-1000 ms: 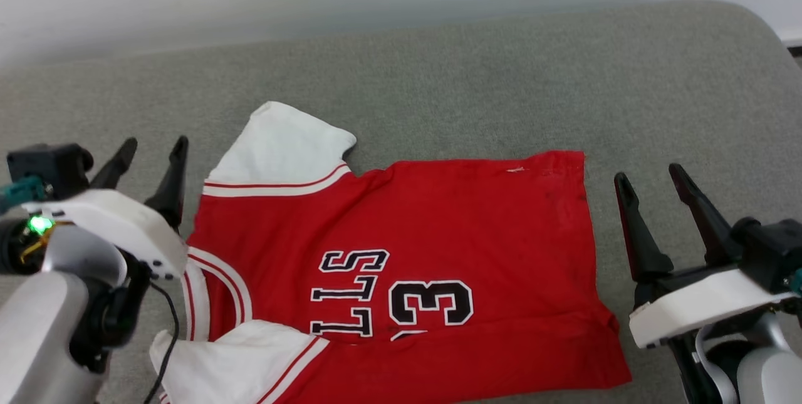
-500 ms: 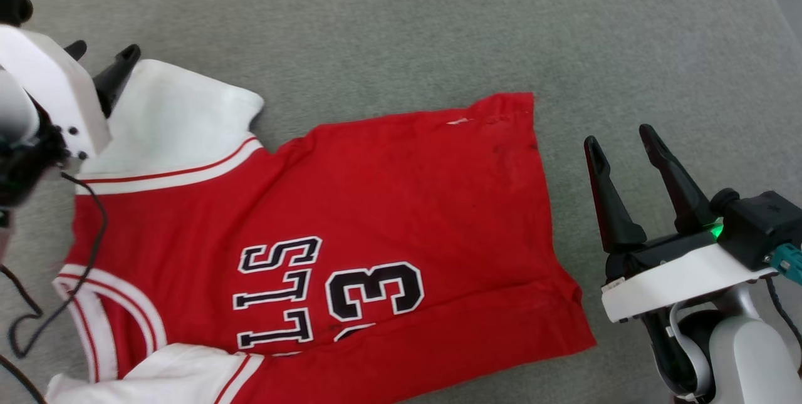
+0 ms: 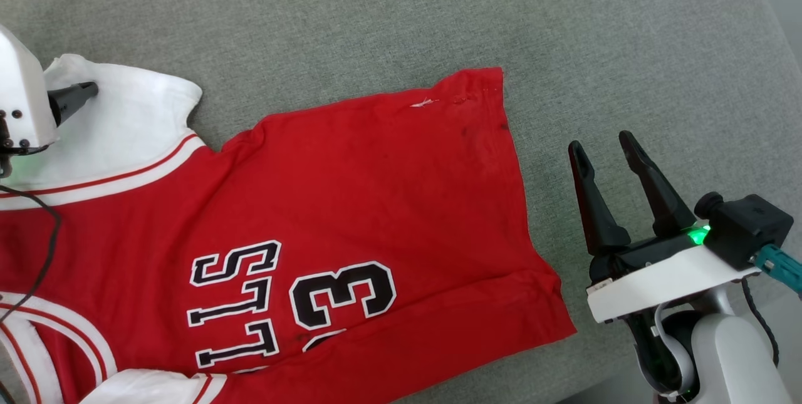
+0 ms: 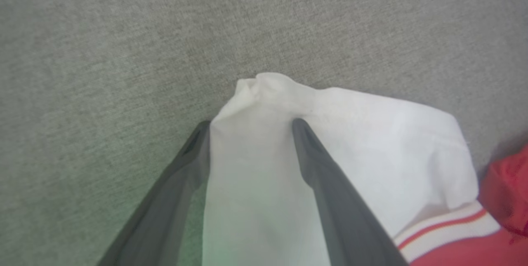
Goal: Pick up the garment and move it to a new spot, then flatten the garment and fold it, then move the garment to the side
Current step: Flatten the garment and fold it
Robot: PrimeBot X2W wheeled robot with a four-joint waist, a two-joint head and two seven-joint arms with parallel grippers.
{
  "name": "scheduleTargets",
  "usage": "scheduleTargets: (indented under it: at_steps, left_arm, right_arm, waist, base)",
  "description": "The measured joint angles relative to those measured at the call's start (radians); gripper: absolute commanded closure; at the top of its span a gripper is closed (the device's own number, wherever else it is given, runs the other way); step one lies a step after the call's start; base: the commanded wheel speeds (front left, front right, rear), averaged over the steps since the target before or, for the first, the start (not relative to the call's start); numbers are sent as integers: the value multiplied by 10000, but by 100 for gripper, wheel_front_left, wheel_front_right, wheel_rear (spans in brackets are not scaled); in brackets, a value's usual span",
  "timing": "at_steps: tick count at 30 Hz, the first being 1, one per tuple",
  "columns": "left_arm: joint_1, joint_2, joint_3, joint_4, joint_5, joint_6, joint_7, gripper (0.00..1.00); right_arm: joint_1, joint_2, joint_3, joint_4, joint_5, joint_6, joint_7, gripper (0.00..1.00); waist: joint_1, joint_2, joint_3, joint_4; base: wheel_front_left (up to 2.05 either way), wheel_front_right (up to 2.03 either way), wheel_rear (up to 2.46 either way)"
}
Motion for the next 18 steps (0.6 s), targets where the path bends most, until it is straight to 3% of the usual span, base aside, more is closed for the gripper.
scheduleTargets:
  at_steps: [2, 3, 5, 13, 18]
  left_arm:
    - [-61, -19, -38, 123, -100, 6, 291, 5]
    - [-86, -23, -52, 163, -165, 4, 407, 42]
    - [-95, -77, -52, 211, -236, 8, 433, 100]
    - [-40, -523, -148, 533, 23, -15, -424, 100]
    - [-27, -888, -190, 671, 194, -125, -1218, 100]
  right_arm:
    - [-71, 2, 36, 61, 79, 0, -25, 0]
    - [-82, 2, 48, 90, 155, 0, -25, 0]
    - [-117, 2, 71, 148, 188, 0, -17, 0]
    - [-202, 8, -117, 357, 462, 0, 326, 0]
    - [-599, 6, -458, 1058, 639, -2, 1162, 0]
  waist:
    - [-1, 0, 46, -34]
    - [-1, 0, 57, -46]
    - [-1, 0, 67, -56]
    - [-1, 0, -164, 103]
    - [0, 0, -513, 402]
  base:
    - [0, 0, 0]
    - [0, 0, 0]
    - [0, 0, 0]
    - [0, 0, 0]
    - [0, 0, 0]
